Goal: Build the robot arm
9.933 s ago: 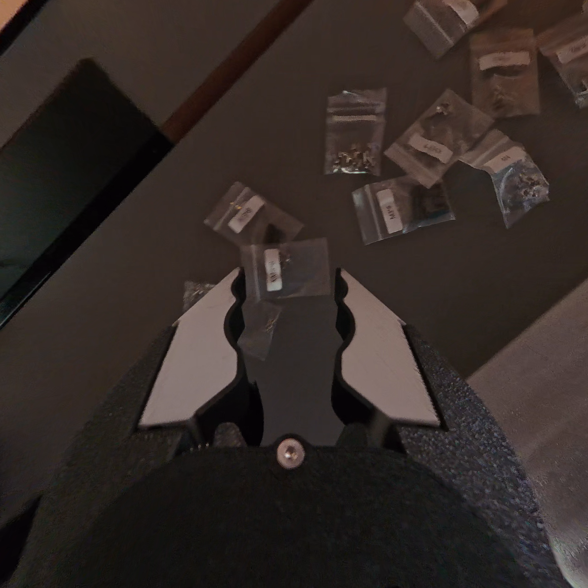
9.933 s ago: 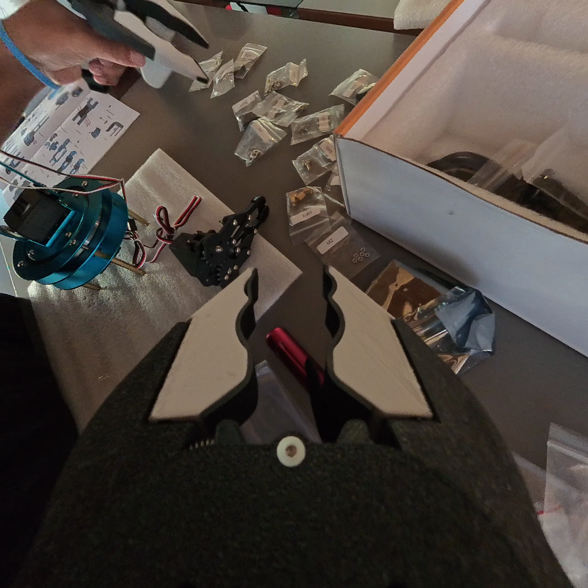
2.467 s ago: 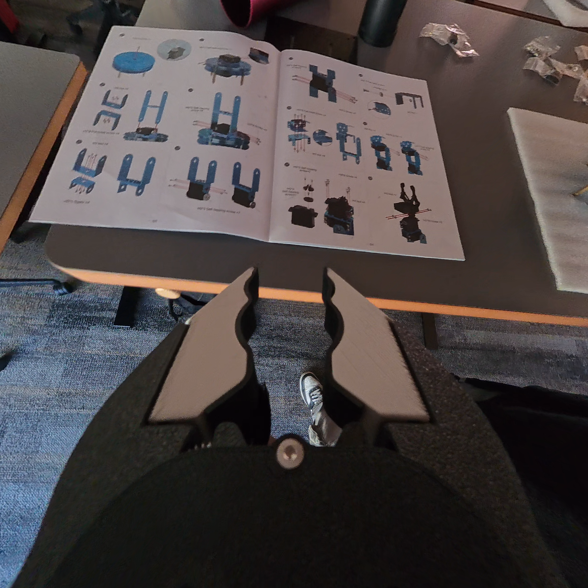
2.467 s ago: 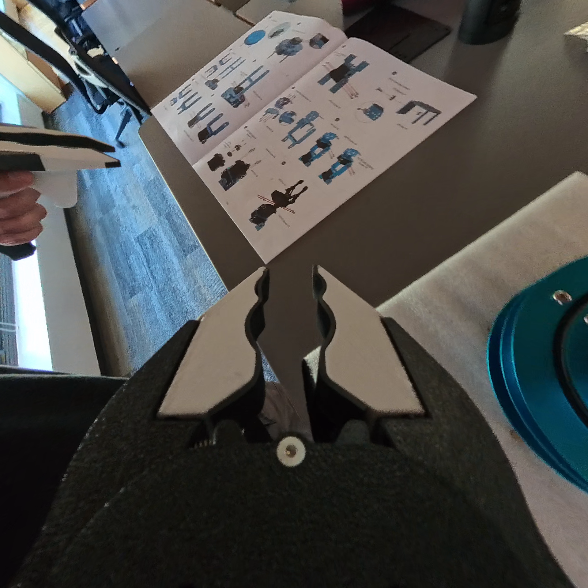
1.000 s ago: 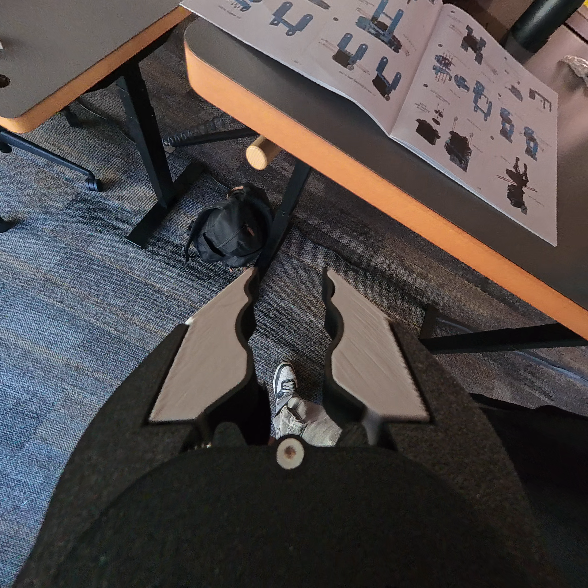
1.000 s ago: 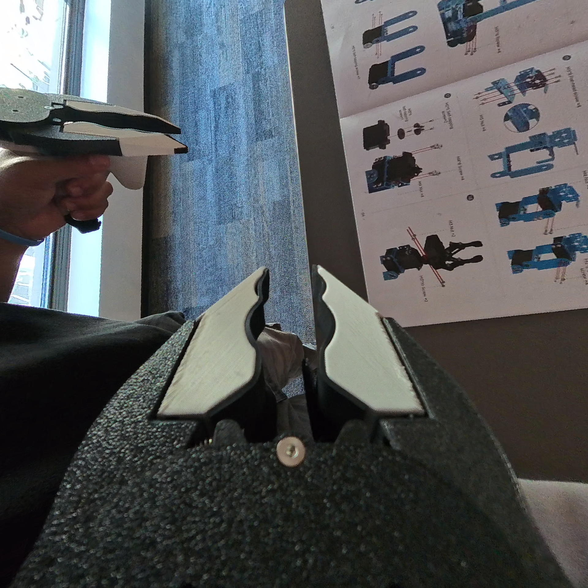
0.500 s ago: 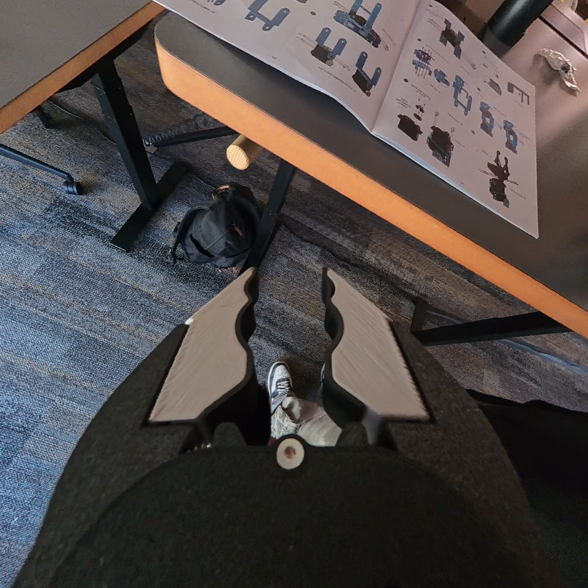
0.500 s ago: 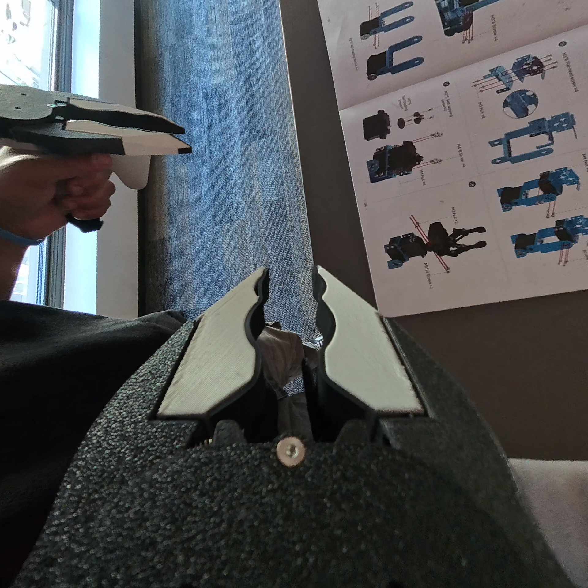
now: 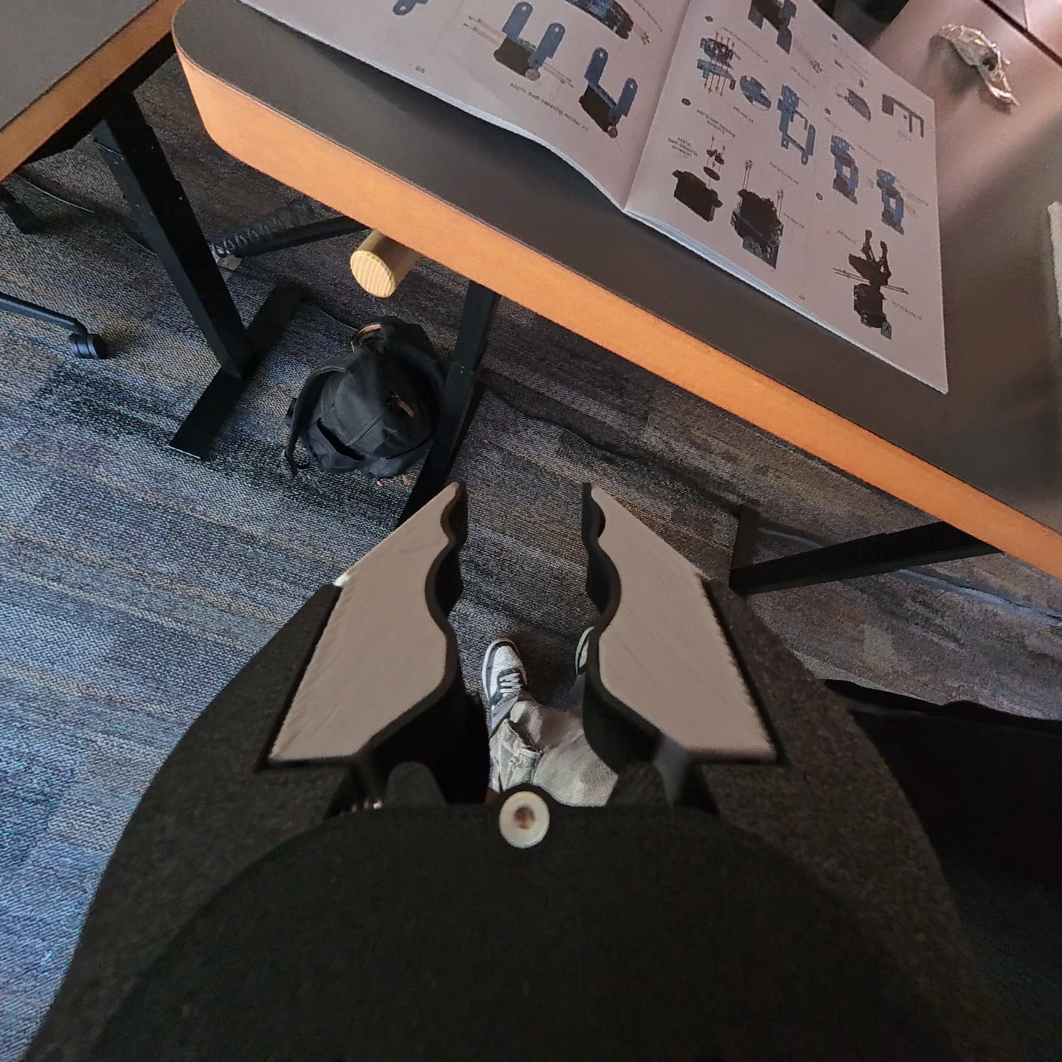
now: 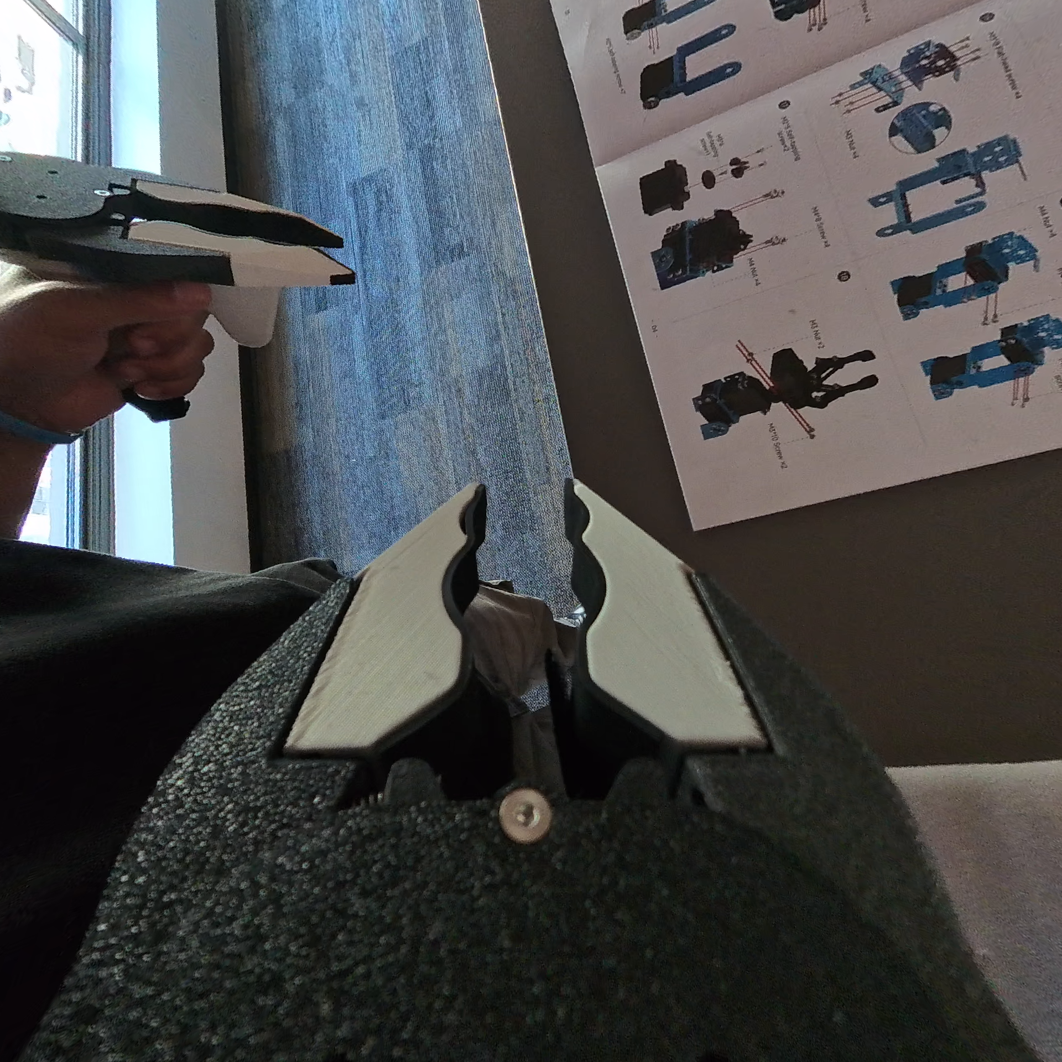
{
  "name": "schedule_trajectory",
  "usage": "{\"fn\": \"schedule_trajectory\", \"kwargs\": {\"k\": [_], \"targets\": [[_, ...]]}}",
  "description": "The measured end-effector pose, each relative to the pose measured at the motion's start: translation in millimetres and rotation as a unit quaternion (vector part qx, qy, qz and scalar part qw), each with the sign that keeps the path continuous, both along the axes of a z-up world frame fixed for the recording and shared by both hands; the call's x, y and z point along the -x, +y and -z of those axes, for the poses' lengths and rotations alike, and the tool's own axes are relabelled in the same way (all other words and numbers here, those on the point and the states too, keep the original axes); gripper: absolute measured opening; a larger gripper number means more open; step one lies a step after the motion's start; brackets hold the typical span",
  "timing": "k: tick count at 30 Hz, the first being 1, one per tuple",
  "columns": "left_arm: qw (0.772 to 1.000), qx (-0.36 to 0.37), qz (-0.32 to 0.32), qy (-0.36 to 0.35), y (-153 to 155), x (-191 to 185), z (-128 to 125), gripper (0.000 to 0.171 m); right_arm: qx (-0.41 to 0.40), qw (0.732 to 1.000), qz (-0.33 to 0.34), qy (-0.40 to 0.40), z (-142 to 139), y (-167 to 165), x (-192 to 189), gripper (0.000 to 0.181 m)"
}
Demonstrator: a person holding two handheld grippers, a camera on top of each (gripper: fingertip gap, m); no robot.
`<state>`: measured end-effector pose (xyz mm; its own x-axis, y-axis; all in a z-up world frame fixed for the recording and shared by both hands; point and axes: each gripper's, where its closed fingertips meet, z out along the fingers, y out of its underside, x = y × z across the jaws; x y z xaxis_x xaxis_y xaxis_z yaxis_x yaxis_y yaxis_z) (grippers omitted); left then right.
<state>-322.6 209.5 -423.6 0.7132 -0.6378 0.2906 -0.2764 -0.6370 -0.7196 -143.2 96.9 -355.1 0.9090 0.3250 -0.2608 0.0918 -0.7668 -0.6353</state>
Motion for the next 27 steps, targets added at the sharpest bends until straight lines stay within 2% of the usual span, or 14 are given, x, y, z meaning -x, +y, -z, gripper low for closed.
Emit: {"fn": "schedule_trajectory", "kwargs": {"k": [16, 22, 27], "targets": [[1.000, -0.003, 0.013, 0.007, -23.9, -11.7, -5.1, 0.039, -0.006, 1.000, 0.010, 0.010, -0.3, -23.5, -8.3, 0.027], [1.000, -0.011, 0.019, 0.017, -35.3, -19.6, -9.5, 0.039, -0.008, 1.000, 0.009, 0.011, 3.1, -45.1, -13.6, 0.027], [0.999, -0.022, 0.029, 0.018, -53.9, -38.1, -20.1, 0.039, -0.023, 0.999, 0.026, 0.019, -1.3, -67.1, -32.4, 0.027]]}}
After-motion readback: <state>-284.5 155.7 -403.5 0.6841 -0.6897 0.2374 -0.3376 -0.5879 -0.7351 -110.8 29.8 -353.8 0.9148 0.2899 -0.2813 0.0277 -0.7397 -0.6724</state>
